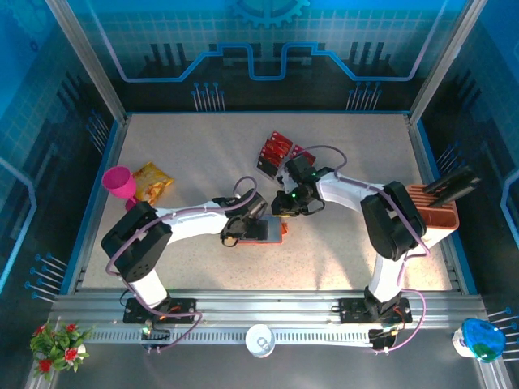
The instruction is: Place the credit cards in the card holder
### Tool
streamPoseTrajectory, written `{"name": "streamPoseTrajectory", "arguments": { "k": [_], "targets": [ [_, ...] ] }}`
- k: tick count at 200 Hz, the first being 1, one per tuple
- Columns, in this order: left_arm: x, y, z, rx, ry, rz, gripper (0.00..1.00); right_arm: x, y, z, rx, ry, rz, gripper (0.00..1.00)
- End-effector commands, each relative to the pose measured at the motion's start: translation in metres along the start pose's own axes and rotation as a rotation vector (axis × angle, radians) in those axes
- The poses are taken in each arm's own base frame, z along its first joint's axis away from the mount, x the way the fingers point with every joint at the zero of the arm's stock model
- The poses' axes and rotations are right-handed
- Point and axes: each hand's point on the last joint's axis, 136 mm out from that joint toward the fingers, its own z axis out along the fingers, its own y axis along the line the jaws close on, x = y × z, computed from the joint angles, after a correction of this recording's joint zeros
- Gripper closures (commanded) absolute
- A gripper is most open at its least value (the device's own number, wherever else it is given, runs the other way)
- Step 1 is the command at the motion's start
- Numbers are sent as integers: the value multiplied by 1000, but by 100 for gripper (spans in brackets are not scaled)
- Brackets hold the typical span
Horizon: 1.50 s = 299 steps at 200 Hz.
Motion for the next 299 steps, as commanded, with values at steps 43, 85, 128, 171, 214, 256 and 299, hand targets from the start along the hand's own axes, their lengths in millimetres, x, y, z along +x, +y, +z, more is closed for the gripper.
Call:
{"name": "streamPoseTrajectory", "arguments": {
  "k": [43, 85, 128, 171, 214, 256, 299],
  "targets": [
    [20, 21, 19, -29, 71, -6, 6, 11, 5, 0, -32, 14, 63, 77],
    [21, 23, 20, -25, 75, -3, 6, 20, 6, 14, -15, 45, 63, 77],
    [23, 25, 21, -20, 83, -1, 6, 29, 1, 28, 16, 74, 78, 76],
    [24, 26, 21, -16, 87, -1, 6, 35, -5, 35, 45, 88, 100, 66],
    [25, 26, 21, -10, 89, -1, 6, 37, -3, 41, 35, 102, 109, 60],
    [26, 27, 20, -7, 88, -2, 6, 34, 6, 45, -26, 101, 137, 65],
    [23, 26, 15, 4, 74, -8, 6, 26, 13, 42, -89, 79, 168, 77]
  ]
}}
